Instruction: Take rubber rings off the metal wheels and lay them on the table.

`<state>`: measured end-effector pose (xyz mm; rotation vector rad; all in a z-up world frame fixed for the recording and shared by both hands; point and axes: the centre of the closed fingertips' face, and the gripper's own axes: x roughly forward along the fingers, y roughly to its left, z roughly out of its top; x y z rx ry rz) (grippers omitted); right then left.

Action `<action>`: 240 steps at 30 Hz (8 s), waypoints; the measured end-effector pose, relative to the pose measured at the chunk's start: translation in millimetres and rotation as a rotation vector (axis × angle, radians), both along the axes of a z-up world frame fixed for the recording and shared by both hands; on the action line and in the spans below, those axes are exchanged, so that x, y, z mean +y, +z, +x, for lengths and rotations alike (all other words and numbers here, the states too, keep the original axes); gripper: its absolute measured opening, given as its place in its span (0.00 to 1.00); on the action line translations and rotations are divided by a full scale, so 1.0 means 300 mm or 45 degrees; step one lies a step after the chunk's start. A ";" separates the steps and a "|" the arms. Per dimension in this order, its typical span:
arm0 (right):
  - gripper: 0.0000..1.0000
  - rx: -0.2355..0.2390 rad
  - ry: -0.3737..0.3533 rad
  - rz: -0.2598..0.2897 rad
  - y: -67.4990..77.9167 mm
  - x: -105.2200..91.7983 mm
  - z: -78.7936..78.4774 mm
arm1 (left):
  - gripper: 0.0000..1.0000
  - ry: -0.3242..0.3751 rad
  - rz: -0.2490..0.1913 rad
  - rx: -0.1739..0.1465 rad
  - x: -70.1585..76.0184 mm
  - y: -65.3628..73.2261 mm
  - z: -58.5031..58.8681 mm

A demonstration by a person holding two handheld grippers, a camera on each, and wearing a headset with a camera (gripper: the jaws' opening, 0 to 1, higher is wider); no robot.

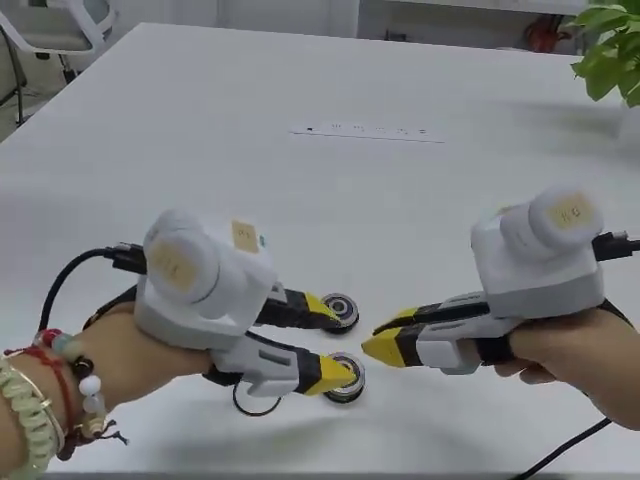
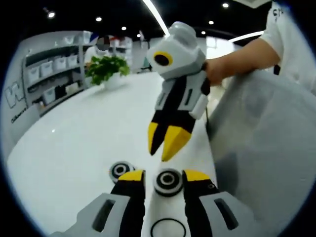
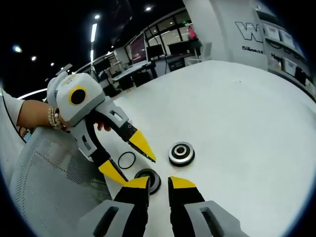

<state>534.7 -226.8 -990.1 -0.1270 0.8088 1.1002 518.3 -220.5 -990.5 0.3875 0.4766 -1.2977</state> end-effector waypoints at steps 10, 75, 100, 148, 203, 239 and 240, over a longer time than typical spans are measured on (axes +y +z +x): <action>0.14 0.030 0.084 -0.034 -0.026 0.011 -0.043 | 0.17 -0.017 0.044 -0.007 0.000 -0.029 -0.011; 0.00 -0.046 0.110 -0.145 -0.075 -0.016 -0.023 | 0.13 0.061 0.010 0.000 0.003 -0.037 0.013; 0.00 0.031 0.052 -0.054 -0.046 0.018 -0.035 | 0.13 0.076 0.011 -0.003 0.008 -0.034 0.012; 0.00 0.063 -0.016 -0.003 -0.030 0.028 -0.021 | 0.14 0.102 0.035 0.003 0.001 -0.032 0.015; 0.00 0.075 -0.065 0.062 0.007 0.030 -0.002 | 0.82 0.373 -0.004 -0.139 0.330 0.304 -0.103; 0.00 0.077 -0.124 0.192 0.088 0.064 0.003 | 0.86 0.541 -0.051 0.059 0.420 0.172 -0.178; 0.00 0.079 -0.126 0.205 0.095 0.072 0.000 | 0.86 0.540 -0.057 0.057 0.418 0.173 -0.178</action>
